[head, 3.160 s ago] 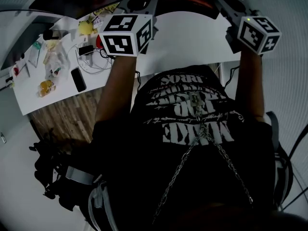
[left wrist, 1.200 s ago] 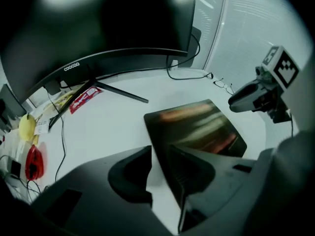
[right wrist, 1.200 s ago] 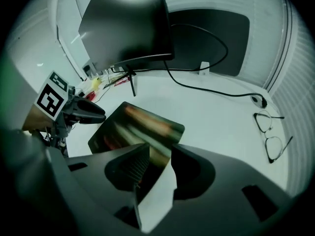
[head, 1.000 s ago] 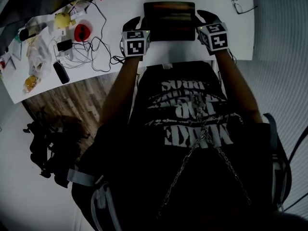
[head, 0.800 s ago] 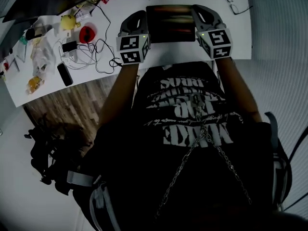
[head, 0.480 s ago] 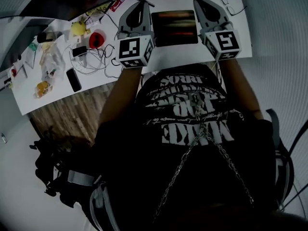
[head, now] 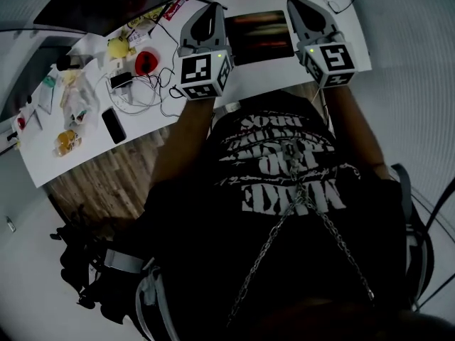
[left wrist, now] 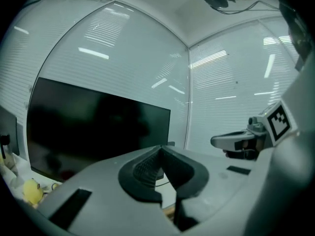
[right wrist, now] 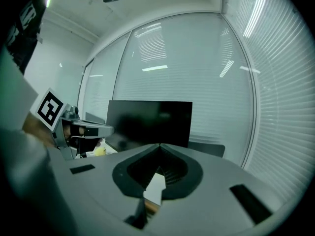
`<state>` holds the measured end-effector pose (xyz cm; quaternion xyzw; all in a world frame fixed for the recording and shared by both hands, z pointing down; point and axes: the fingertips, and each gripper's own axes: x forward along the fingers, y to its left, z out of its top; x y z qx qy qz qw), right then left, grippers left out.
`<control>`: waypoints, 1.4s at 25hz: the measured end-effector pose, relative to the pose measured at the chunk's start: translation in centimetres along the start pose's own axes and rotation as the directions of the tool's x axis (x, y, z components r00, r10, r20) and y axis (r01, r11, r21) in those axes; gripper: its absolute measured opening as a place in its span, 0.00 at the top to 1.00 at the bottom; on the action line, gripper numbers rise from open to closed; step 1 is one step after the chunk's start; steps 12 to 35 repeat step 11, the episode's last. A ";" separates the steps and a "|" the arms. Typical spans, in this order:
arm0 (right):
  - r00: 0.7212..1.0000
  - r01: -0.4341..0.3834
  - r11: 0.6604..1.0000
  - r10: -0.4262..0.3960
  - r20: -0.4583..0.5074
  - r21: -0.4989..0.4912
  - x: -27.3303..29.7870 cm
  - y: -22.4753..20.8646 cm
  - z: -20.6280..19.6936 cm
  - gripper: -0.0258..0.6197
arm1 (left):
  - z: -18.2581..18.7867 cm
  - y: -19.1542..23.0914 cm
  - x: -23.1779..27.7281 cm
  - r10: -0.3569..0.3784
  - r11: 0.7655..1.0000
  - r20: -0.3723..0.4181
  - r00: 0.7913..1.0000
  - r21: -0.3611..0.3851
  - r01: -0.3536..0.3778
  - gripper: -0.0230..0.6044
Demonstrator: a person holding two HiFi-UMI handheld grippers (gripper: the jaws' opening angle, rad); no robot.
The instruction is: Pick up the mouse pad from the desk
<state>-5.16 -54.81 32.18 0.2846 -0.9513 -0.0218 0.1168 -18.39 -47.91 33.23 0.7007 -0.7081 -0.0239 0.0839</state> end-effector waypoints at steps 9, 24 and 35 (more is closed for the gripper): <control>0.999 0.032 0.999 -0.031 -0.032 0.016 -0.8 -0.6 -1.3 0.96 | -1.9 -0.1 0.1 -0.025 0.999 -0.021 0.999 -0.029 0.024 0.95; 0.999 0.033 0.999 -0.032 -0.039 0.021 -0.7 -0.9 -1.9 0.96 | -2.3 -0.1 0.4 -0.025 0.999 -0.028 0.999 -0.024 0.024 0.95; 0.999 0.033 0.999 -0.032 -0.039 0.021 -0.7 -0.9 -1.9 0.96 | -2.3 -0.1 0.4 -0.025 0.999 -0.028 0.999 -0.024 0.024 0.95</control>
